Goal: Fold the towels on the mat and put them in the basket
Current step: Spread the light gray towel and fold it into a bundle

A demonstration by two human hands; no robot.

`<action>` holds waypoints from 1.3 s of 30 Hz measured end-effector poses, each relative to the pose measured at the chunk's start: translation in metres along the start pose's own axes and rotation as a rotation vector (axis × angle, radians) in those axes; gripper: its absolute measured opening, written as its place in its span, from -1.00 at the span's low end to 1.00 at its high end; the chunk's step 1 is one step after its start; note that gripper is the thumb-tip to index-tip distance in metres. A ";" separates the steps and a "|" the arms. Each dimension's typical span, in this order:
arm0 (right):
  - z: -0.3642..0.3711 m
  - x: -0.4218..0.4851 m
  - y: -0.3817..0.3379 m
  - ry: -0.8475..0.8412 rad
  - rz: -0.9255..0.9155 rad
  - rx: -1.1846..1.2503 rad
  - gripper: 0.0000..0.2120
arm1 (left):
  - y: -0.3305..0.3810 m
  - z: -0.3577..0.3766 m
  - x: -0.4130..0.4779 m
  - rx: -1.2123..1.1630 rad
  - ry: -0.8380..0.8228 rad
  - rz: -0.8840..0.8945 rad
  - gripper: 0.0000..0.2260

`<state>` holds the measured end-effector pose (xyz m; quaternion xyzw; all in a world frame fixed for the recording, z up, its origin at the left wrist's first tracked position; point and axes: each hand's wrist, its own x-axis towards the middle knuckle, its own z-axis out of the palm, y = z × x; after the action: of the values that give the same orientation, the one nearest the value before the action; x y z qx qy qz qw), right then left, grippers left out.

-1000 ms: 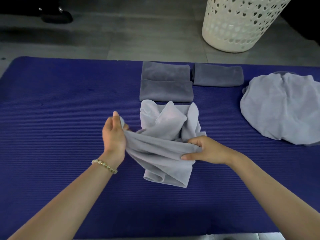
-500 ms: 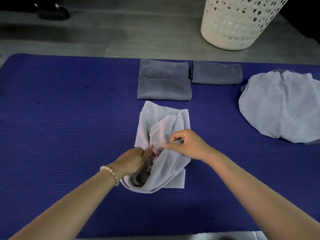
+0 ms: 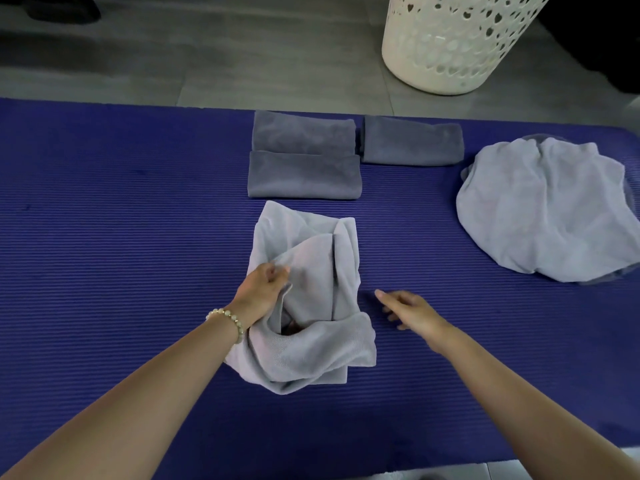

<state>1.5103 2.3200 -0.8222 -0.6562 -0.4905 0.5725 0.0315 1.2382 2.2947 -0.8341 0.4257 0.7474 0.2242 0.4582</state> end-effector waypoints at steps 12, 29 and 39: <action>0.027 0.006 -0.025 -0.237 -0.014 0.015 -0.48 | -0.005 0.004 0.023 0.196 -0.115 -0.070 -0.53; -0.014 -0.045 -0.022 -0.172 -0.275 0.147 -0.72 | 0.022 -0.029 -0.038 -0.085 -0.257 0.116 -0.55; 0.023 -0.063 -0.078 -0.232 -0.488 0.352 -0.72 | 0.059 -0.008 -0.076 -0.084 -0.412 0.247 -0.36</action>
<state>1.4538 2.3055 -0.7376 -0.4342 -0.5271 0.6950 0.2249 1.2727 2.2626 -0.7500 0.5311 0.5704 0.2178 0.5875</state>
